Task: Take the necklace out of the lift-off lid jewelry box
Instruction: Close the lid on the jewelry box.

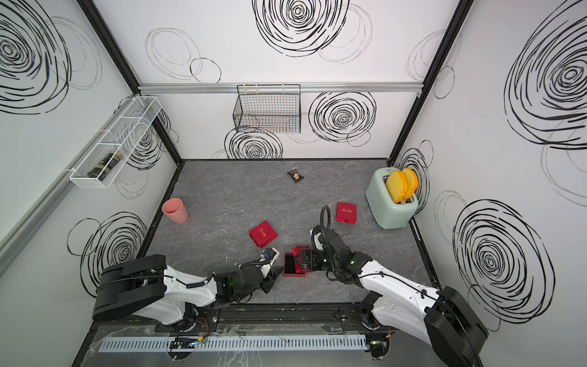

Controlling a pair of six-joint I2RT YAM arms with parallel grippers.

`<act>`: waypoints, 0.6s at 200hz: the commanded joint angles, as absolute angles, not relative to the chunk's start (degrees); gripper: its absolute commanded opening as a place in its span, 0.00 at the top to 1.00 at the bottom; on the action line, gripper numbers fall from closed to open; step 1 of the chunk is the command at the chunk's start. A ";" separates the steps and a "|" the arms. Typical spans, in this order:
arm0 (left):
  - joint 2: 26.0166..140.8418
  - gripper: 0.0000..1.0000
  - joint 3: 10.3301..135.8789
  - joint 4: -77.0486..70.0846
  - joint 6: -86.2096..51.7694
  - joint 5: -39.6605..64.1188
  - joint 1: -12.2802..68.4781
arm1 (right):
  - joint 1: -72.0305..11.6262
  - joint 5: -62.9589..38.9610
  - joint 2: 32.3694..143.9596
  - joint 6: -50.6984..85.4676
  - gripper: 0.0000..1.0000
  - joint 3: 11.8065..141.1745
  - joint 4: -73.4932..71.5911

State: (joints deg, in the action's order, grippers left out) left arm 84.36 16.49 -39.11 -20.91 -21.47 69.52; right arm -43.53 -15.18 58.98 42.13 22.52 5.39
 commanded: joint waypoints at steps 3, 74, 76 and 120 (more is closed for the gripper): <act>85.49 0.53 18.15 -42.65 -22.18 -20.96 70.79 | -44.20 -15.87 60.00 43.54 0.14 22.61 4.52; 88.66 0.53 19.47 -42.87 -23.45 -23.21 72.60 | -44.47 -14.24 60.79 41.70 0.13 23.65 6.18; 88.68 0.53 19.50 -42.80 -23.51 -23.27 72.56 | -44.43 -14.00 60.75 41.45 0.13 23.82 6.51; 88.59 0.52 19.25 -42.21 -24.25 -23.47 70.70 | -44.30 -10.79 60.79 32.69 0.12 27.96 11.34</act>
